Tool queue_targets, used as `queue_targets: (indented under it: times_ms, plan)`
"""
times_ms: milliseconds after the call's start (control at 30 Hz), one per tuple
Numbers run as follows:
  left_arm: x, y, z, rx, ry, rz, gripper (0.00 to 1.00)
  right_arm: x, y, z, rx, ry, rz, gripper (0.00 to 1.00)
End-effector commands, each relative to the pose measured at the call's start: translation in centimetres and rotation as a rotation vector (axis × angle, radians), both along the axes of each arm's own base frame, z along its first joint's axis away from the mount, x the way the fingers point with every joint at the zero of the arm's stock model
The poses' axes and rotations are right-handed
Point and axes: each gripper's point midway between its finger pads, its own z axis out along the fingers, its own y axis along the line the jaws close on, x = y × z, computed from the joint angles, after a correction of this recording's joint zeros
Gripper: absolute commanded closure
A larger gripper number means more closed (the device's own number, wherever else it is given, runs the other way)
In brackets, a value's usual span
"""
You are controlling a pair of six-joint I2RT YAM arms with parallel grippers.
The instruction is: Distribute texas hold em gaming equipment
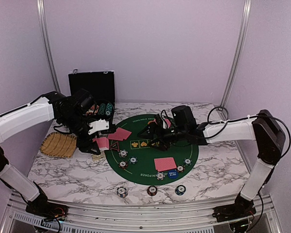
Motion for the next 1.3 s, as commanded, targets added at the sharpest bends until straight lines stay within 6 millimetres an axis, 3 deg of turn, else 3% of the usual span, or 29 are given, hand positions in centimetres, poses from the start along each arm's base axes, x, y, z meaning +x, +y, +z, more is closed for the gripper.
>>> queue_targets:
  times_ms: [0, 200, 600, 1267]
  plan:
    - [0.4, -0.6, 1.4, -0.033, -0.008, 0.012, 0.86, -0.6, 4.6, 4.1, 0.160, -0.044, 0.071, 0.01]
    - [0.6, -0.6, 1.4, -0.030, -0.008, 0.016, 0.87, -1.9, 8.3, 4.9, 0.237, -0.028, 0.137, 0.01]
    - [0.4, -0.7, 1.2, -0.037, 0.001, 0.012, 0.87, -3.5, 12.9, 4.7, 0.303, 0.003, 0.236, 0.01]
    - [0.2, -0.6, 0.9, -0.032, 0.004, 0.003, 0.86, -4.5, 17.4, 4.2, 0.354, 0.055, 0.331, 0.01]
